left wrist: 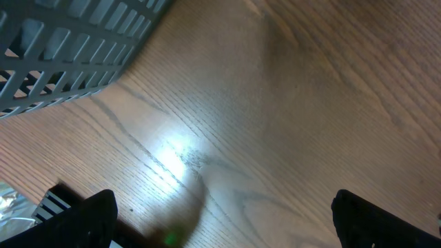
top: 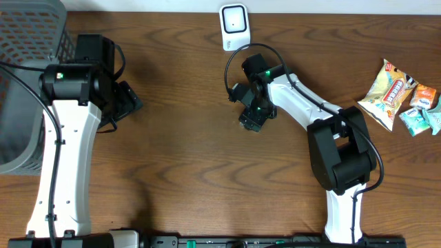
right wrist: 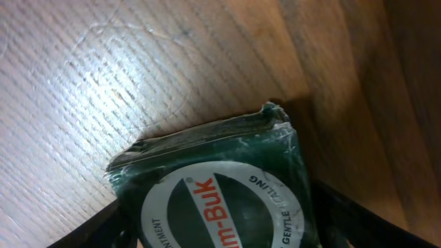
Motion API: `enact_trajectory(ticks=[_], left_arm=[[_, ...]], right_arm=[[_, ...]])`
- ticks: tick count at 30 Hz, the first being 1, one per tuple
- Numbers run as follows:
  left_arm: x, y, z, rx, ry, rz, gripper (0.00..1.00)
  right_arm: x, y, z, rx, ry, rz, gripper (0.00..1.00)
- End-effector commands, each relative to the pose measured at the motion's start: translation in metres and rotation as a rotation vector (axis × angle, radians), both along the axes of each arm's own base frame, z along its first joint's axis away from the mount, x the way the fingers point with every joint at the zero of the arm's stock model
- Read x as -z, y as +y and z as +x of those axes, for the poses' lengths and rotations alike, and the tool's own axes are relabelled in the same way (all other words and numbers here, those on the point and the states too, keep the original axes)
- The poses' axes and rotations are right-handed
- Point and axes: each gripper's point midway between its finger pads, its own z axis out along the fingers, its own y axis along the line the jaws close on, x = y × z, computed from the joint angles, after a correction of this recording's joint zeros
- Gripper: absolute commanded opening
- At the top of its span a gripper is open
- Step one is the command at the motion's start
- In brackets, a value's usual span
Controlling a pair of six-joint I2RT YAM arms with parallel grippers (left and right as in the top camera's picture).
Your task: Scan the item barcode
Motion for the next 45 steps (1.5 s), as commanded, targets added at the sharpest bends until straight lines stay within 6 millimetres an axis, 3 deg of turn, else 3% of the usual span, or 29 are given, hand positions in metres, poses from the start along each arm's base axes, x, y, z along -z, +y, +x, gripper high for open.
enact_trajectory(ticks=[1, 10, 16, 18, 19, 20, 24, 31, 34, 36, 37, 39, 40, 45], left_arm=[[0.000, 0.003, -0.001, -0.010, 0.003, 0.008, 0.98], [0.000, 0.003, -0.001, -0.010, 0.003, 0.008, 0.98], [0.000, 0.003, -0.001, -0.010, 0.003, 0.008, 0.98], [0.000, 0.003, -0.001, -0.010, 0.003, 0.008, 0.98], [0.000, 0.003, -0.001, -0.010, 0.003, 0.008, 0.98], [0.000, 0.003, -0.001, -0.010, 0.003, 0.008, 0.98], [0.000, 0.003, -0.001, -0.010, 0.003, 0.008, 0.98], [0.000, 0.003, -0.001, -0.010, 0.003, 0.008, 0.98], [0.000, 0.003, -0.001, -0.010, 0.003, 0.008, 0.98], [0.000, 0.003, -0.001, -0.010, 0.003, 0.008, 0.98], [0.000, 0.003, -0.001, -0.010, 0.003, 0.008, 0.98], [0.000, 0.003, -0.001, -0.010, 0.003, 0.008, 0.98], [0.000, 0.003, -0.001, -0.010, 0.003, 0.008, 0.98], [0.000, 0.003, -0.001, -0.010, 0.003, 0.008, 0.98]], right_arm=[[0.003, 0.005, -0.005, 0.087, 0.020, -0.001, 0.68], [0.003, 0.008, -0.006, 0.581, 0.078, 0.014, 0.59], [-0.005, 0.007, 0.000, 0.862, 0.097, 0.047, 0.59], [-0.009, 0.010, 0.004, 0.893, 0.102, 0.075, 0.69], [-0.011, 0.011, 0.006, 0.898, 0.103, 0.086, 0.91], [-0.013, 0.014, 0.008, 0.897, 0.114, 0.110, 0.99], [-0.019, 0.017, 0.005, 0.902, 0.156, 0.137, 0.99], [-0.065, 0.005, 0.016, 1.002, 0.161, 0.207, 0.99], [-0.095, 0.021, 0.007, 0.998, 0.270, 0.345, 0.99], [-0.103, 0.023, 0.001, 0.990, 0.305, 0.366, 0.99], [-0.103, 0.022, 0.001, 0.992, 0.299, 0.363, 0.99], [-0.103, 0.022, 0.005, 1.031, 0.295, 0.367, 0.89], [-0.101, 0.018, 0.006, 1.087, 0.295, 0.351, 0.97], [-0.079, -0.012, -0.001, 1.585, 0.240, 0.168, 0.99]])
